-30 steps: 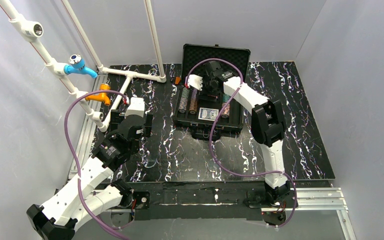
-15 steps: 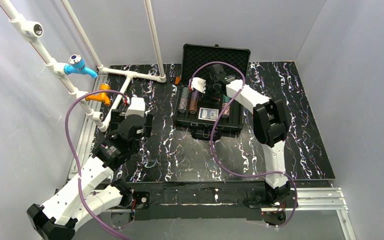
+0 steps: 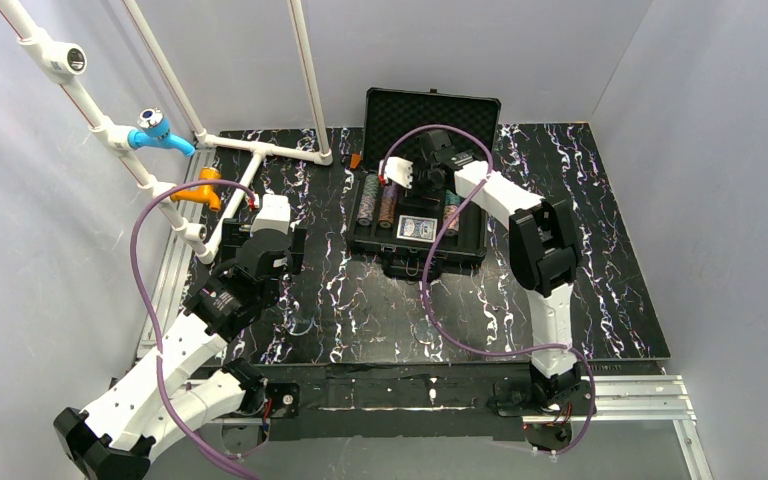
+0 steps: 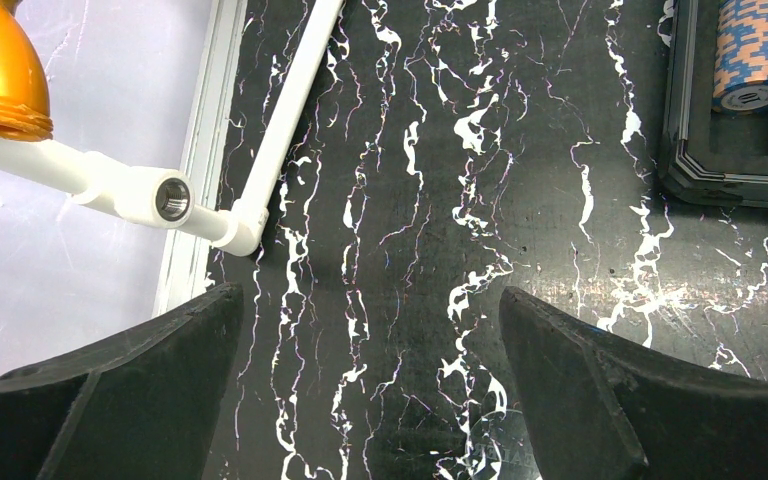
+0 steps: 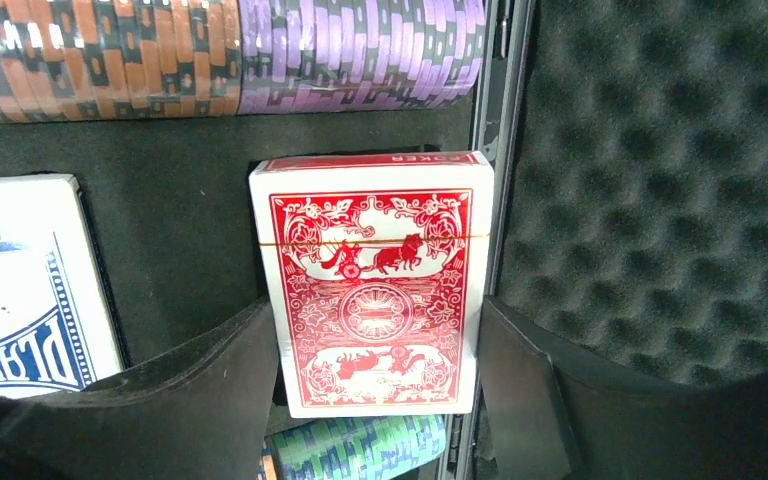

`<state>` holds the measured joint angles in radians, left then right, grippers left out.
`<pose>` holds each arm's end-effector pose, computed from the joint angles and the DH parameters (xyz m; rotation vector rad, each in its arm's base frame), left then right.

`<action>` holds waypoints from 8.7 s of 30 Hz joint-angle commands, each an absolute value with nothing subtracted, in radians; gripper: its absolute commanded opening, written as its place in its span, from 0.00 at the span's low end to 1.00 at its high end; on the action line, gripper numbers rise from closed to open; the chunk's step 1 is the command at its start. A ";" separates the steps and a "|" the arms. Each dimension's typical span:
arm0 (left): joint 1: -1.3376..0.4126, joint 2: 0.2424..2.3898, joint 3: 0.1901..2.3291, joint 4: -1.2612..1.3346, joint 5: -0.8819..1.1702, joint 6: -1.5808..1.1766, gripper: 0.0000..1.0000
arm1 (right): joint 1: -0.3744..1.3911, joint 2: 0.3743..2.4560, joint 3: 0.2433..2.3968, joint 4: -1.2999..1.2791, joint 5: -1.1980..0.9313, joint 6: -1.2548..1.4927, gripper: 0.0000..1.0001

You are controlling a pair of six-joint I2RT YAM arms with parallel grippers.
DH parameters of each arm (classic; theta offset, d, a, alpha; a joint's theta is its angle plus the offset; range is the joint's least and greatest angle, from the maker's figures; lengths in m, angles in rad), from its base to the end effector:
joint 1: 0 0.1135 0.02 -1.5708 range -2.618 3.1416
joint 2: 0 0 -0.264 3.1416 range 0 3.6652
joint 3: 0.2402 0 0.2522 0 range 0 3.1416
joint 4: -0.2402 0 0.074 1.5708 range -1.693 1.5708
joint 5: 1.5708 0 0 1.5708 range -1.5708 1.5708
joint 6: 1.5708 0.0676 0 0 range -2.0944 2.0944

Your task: Pack up texas hold em set

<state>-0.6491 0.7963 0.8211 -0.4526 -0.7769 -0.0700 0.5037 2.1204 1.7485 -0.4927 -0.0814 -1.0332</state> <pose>0.1800 -0.0771 0.3176 0.0606 1.8800 0.2852 0.4350 0.2460 0.1979 -1.7194 1.7261 -0.1392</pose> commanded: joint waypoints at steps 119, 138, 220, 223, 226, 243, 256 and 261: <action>-0.643 0.733 0.834 -0.449 -0.783 -0.064 0.99 | 0.539 2.105 1.647 0.032 0.471 0.267 0.37; -0.642 0.726 0.834 -0.449 -0.783 -0.064 1.00 | 0.540 2.102 1.549 0.003 0.423 0.312 0.28; -0.642 0.736 0.831 -0.452 -0.790 -0.064 0.99 | 0.778 1.730 1.313 -0.187 0.623 0.213 0.64; -0.643 0.741 0.831 -0.454 -0.793 -0.065 0.99 | 0.799 1.661 1.306 -0.189 0.659 0.196 0.70; -0.643 0.747 0.831 -0.455 -0.795 -0.064 1.00 | 0.817 1.609 1.302 -0.197 0.682 0.175 0.80; -0.643 0.764 0.831 -0.471 -0.818 -0.074 0.99 | 0.827 1.311 1.052 -0.039 0.540 0.252 0.98; -0.642 0.808 0.896 -0.642 -0.695 -0.234 0.99 | 0.827 1.260 0.977 -0.169 0.329 0.405 0.98; -0.643 0.840 0.918 -0.772 -0.582 -0.330 1.00 | 0.827 1.246 0.929 -0.181 0.281 0.446 0.98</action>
<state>-0.6491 0.8173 0.8711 -0.6281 -0.6765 -0.2192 0.8253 1.2812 0.9531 -0.1734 0.3477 0.3847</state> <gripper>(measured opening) 0.992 0.981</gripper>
